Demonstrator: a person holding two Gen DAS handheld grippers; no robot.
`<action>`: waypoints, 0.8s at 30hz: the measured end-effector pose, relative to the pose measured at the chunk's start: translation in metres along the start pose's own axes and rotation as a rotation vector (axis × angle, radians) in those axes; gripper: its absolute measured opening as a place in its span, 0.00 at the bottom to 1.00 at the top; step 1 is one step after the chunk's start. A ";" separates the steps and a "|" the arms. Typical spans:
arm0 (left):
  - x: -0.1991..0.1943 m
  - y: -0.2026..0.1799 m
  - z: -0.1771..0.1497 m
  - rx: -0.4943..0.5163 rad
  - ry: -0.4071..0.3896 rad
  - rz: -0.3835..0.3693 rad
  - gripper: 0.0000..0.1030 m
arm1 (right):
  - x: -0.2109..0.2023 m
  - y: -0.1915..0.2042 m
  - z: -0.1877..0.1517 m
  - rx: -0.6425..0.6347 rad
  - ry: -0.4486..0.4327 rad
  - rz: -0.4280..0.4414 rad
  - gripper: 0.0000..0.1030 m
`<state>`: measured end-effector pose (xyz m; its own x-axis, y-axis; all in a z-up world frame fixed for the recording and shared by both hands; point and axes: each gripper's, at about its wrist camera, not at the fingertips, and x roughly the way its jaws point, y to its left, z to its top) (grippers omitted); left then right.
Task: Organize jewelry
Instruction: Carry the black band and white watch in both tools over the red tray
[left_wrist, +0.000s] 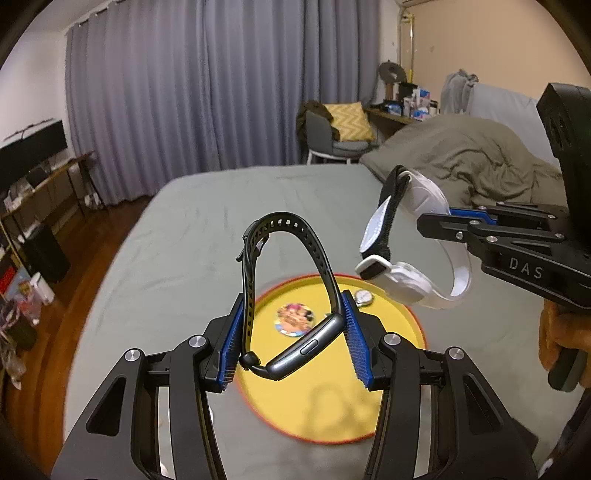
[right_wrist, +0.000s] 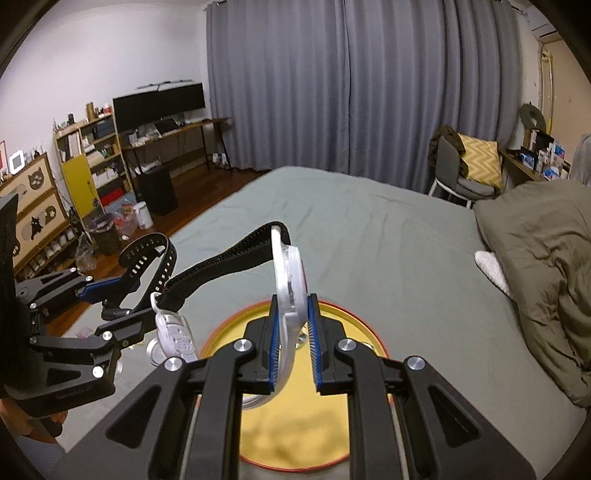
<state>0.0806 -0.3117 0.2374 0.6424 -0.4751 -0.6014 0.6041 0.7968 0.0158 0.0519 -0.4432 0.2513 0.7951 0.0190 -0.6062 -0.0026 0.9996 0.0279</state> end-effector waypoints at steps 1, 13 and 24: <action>0.009 -0.006 -0.002 0.001 0.008 0.002 0.46 | 0.005 -0.005 -0.002 -0.001 0.009 -0.004 0.13; 0.089 -0.044 -0.015 -0.044 0.081 0.009 0.46 | 0.051 -0.056 -0.033 0.034 0.072 0.005 0.13; 0.147 -0.062 -0.030 -0.029 0.150 -0.011 0.46 | 0.088 -0.081 -0.060 0.067 0.145 -0.017 0.13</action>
<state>0.1237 -0.4194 0.1245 0.5564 -0.4247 -0.7142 0.5955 0.8032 -0.0137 0.0857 -0.5210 0.1480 0.6988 0.0096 -0.7152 0.0546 0.9963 0.0667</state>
